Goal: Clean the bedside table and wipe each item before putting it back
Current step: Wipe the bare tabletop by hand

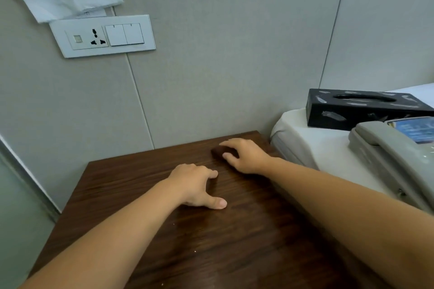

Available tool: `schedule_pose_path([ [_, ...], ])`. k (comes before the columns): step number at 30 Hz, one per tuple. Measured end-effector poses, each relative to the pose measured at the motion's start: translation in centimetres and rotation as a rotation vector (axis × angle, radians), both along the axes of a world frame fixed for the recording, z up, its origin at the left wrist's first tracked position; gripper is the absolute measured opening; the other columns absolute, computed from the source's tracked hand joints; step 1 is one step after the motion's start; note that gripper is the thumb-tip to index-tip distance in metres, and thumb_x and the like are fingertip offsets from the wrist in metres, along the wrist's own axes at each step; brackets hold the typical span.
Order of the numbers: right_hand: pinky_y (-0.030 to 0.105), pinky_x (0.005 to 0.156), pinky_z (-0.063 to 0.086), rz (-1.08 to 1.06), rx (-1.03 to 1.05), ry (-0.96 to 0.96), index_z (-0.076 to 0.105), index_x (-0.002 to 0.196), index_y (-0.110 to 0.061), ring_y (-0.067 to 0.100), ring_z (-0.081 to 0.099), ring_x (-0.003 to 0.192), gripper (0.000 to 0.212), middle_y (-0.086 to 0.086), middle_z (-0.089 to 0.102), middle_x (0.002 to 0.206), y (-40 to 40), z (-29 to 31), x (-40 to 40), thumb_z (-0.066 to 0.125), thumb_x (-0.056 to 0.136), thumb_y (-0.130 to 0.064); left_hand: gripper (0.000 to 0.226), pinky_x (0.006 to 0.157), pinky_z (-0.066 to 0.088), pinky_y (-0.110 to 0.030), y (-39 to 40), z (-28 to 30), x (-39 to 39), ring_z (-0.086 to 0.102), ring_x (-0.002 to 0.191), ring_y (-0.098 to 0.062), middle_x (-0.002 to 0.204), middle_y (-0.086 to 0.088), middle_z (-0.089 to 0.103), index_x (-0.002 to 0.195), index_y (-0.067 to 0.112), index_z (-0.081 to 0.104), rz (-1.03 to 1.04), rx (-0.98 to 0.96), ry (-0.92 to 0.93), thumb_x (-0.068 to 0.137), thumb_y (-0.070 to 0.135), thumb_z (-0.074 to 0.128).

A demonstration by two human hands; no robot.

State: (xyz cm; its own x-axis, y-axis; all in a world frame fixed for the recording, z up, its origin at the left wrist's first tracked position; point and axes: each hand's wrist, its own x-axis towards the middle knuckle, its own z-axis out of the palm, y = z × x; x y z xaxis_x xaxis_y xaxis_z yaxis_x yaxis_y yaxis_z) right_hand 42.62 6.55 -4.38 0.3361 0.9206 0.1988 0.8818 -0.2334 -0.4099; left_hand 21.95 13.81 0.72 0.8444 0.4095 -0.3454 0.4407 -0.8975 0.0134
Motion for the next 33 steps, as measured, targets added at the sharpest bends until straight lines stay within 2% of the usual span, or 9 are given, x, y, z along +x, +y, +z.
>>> schedule_pose_path([
  [5,0.043,0.089,0.056,-0.529,-0.069,0.019,0.063,0.124,-0.011,0.035,0.064,0.109,0.036,0.015,0.068,0.122,-0.1,0.7,5.1,0.051,0.103,-0.038,0.1,0.117,0.034,-0.044,-0.2,0.1,-0.4,0.039,0.148,-0.03,0.165,-0.002,0.036,0.163,0.038,0.026,0.021,-0.008,0.002,0.08,0.084,0.058],
  [8,0.046,0.094,0.054,-0.583,-0.11,-0.028,0.061,0.125,-0.011,0.036,0.06,0.114,0.037,0.015,0.063,0.125,1.6,0.6,4.4,0.048,0.104,-0.038,0.1,0.117,0.036,-0.045,-0.1,0.3,-0.2,0.043,0.145,-0.03,0.159,-0.001,0.046,0.161,0.038,0.03,0.033,-0.026,0.003,0.078,0.084,0.061],
  [10,0.046,0.099,0.05,-0.509,-0.073,-0.116,0.061,0.131,-0.013,0.035,0.057,0.121,0.039,0.013,0.061,0.131,2.6,-0.1,3.1,0.048,0.104,-0.038,0.1,0.116,0.036,-0.045,-0.1,0.3,0.0,0.045,0.142,-0.03,0.154,0.0,0.051,0.16,0.037,0.032,0.033,-0.036,0.0,0.078,0.083,0.063],
  [15,0.039,0.106,0.048,0.052,-0.08,-0.004,0.058,0.143,-0.023,0.023,0.058,0.125,0.044,0.002,0.064,0.138,3.2,0.1,0.6,0.058,0.101,-0.036,0.1,0.111,0.038,-0.045,0.0,0.2,0.0,0.049,0.138,-0.029,0.15,-0.001,0.054,0.161,0.037,0.03,0.025,-0.04,0.003,0.079,0.085,0.061],
  [19,0.042,0.089,0.056,-0.412,-0.069,-0.045,0.065,0.126,-0.017,0.032,0.065,0.109,0.04,0.011,0.069,0.122,2.2,0.4,3.5,0.053,0.1,-0.045,0.101,0.115,0.035,-0.045,0.0,-0.1,-0.2,0.043,0.144,-0.03,0.16,-0.001,0.045,0.161,0.038,0.029,0.037,-0.024,-0.003,0.078,0.085,0.06],
  [22,0.046,0.093,0.047,-0.608,-0.144,-0.138,0.058,0.124,-0.014,0.037,0.056,0.118,0.039,0.015,0.061,0.127,2.5,0.6,3.4,0.048,0.102,-0.045,0.101,0.113,0.036,-0.044,0.0,0.0,-0.1,0.044,0.143,-0.031,0.157,-0.002,0.049,0.161,0.039,0.031,0.037,-0.02,-0.018,0.076,0.086,0.062],
  [28,0.044,0.096,0.047,-0.035,-0.079,-0.268,0.059,0.132,-0.021,0.03,0.051,0.118,0.05,0.009,0.059,0.123,4.5,0.8,-3.0,0.052,0.096,-0.056,0.101,0.113,0.037,-0.043,0.6,-0.3,-0.5,0.05,0.139,-0.027,0.15,-0.001,0.055,0.158,0.039,0.036,0.012,-0.027,-0.059,0.074,0.088,0.062],
  [31,0.048,0.105,0.042,0.024,-0.166,-0.272,0.05,0.142,-0.015,0.034,0.047,0.126,0.052,0.015,0.054,0.134,3.9,1.5,-3.0,0.043,0.102,-0.048,0.086,0.115,0.042,-0.039,3.2,0.0,-3.2,0.053,0.138,-0.016,0.152,0.004,0.054,0.151,0.04,0.048,0.138,-0.301,-0.28,0.077,0.079,0.069],
  [33,0.05,0.114,0.037,-0.009,-0.23,-0.182,0.041,0.154,-0.017,0.036,0.04,0.137,0.056,0.016,0.046,0.149,3.3,1.8,-3.1,0.039,0.105,-0.045,0.063,0.111,0.047,-0.036,6.3,0.1,-5.7,0.058,0.131,-0.012,0.147,0.006,0.059,0.146,0.037,0.055,0.28,-0.279,-0.433,0.09,0.061,0.07],
])
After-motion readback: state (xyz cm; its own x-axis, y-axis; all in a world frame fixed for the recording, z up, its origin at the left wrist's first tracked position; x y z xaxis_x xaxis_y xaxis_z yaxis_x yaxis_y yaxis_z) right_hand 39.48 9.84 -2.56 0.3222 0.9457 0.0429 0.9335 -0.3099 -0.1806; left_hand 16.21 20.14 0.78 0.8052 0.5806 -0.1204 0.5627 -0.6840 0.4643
